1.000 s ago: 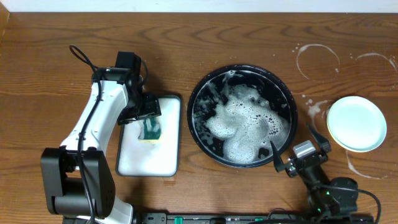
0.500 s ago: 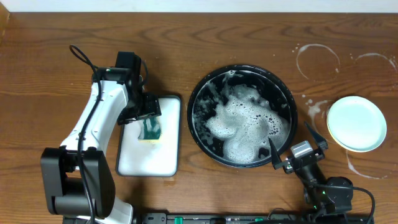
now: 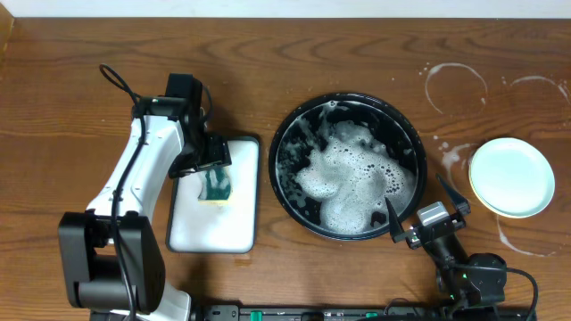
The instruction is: Clean dirty plates on tray and stack at the side
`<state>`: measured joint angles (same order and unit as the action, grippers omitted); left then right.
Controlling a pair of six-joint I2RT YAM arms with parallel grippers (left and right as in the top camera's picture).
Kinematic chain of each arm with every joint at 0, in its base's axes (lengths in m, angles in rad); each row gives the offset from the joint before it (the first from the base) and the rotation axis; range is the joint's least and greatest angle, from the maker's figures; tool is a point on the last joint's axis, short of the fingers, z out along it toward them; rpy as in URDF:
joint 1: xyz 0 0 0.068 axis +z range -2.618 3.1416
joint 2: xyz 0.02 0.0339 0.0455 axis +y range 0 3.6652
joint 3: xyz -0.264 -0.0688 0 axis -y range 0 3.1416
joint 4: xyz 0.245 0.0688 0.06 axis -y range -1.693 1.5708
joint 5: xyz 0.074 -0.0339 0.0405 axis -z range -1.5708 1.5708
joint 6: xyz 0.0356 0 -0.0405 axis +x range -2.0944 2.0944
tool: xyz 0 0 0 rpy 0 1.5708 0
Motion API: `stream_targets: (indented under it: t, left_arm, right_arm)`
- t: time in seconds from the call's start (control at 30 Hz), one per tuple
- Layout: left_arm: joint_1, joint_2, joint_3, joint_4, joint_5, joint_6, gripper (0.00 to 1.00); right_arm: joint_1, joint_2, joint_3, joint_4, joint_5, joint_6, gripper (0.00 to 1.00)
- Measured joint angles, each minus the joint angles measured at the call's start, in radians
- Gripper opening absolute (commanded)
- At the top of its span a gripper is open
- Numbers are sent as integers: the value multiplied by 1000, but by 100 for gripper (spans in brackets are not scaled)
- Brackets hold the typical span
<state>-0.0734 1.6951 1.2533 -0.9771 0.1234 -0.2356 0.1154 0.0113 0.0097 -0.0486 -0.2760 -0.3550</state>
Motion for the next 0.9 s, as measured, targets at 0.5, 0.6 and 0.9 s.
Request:
stream_targets:
  t: [0.5,0.6,0.9]
  left_arm:
    - [-120,-687,-273,158,-53,11,81]
    - [-95,-882,-396,343,-62,38,81]
    - [21,-1387,-790,616,-67,61,81]
  right_arm:
    - [0,0,0,1,0,0,99]
    - [0,0,0,1,0,0,99]
    - [0,0,0,1,0,0,99]
